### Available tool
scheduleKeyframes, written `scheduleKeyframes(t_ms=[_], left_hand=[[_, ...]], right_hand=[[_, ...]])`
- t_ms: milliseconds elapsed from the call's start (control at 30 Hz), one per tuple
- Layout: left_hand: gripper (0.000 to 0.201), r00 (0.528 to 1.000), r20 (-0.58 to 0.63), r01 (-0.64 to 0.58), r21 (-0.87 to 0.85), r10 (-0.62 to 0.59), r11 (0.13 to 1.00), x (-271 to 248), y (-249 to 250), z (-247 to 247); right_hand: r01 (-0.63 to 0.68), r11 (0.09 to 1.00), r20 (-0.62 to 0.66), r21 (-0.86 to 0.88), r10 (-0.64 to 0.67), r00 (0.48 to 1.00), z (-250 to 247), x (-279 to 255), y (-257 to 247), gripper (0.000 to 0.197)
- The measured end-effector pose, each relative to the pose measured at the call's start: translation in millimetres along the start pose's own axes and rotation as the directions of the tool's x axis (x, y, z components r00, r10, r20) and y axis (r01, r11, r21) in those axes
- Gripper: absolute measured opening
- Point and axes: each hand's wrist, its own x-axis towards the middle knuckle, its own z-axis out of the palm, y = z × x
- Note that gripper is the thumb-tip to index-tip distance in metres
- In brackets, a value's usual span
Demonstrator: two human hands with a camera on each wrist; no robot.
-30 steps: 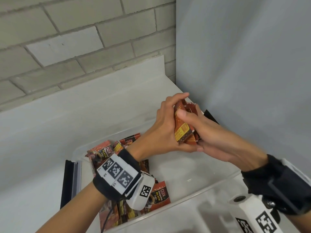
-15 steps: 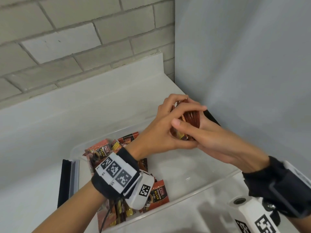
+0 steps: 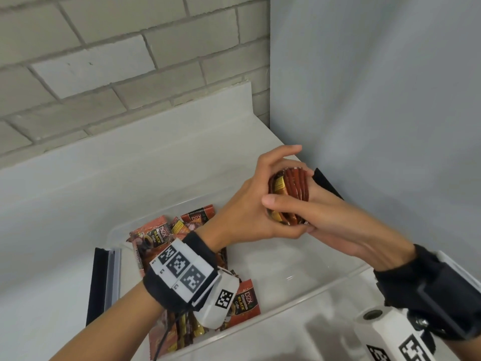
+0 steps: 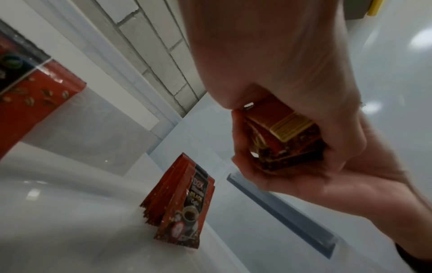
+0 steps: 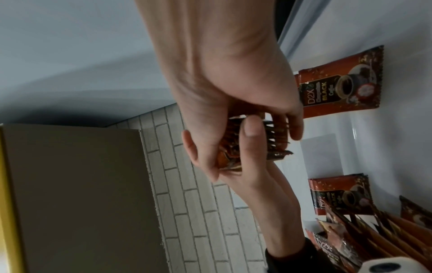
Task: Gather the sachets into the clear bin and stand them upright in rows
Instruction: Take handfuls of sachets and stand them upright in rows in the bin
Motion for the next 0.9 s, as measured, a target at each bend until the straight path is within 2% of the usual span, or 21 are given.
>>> scheduleKeyframes(t_ms=[67, 167, 333, 467, 633, 800, 900], left_hand=[[0.100, 1.000, 0.016, -0.002, 0.020, 0.002, 1.000, 0, -1, 0], [0.099, 0.999, 0.043, -0.003, 0.066, 0.000, 0.998, 0, -2, -1], [0.108, 0.995, 0.099, 0.012, 0.095, -0.021, 0.995, 2, -5, -1], [0.111, 0.994, 0.106, 0.027, 0.036, -0.030, 0.999, 4, -5, -9], [0.082, 0.978, -0.042, 0.202, -0.038, -0.203, 0.979, 5, -6, -27], [0.041, 0.950, -0.008, 0.302, -0.219, -0.311, 0.928, 6, -2, -36], [0.031, 0.949, -0.028, 0.294, -0.274, -0.313, 0.915, 8, 3, -37]], right_hand=[[0.009, 0.999, 0.044, -0.049, -0.007, 0.999, -2, -2, -3, 0.023], [0.002, 0.998, 0.068, -0.057, 0.002, 0.998, -4, -2, -3, 0.012], [-0.017, 0.999, 0.009, 0.052, 0.016, 1.000, -9, 1, 3, 0.022], [-0.033, 0.993, -0.028, 0.113, 0.036, 0.999, -15, 1, 5, 0.022], [-0.003, 0.982, -0.049, 0.189, 0.013, 0.999, -22, -2, 4, 0.039], [0.029, 0.969, -0.056, 0.247, -0.016, 0.998, -24, -3, 4, 0.030], [0.014, 0.956, -0.065, 0.293, 0.005, 0.998, -24, -4, 4, 0.031]])
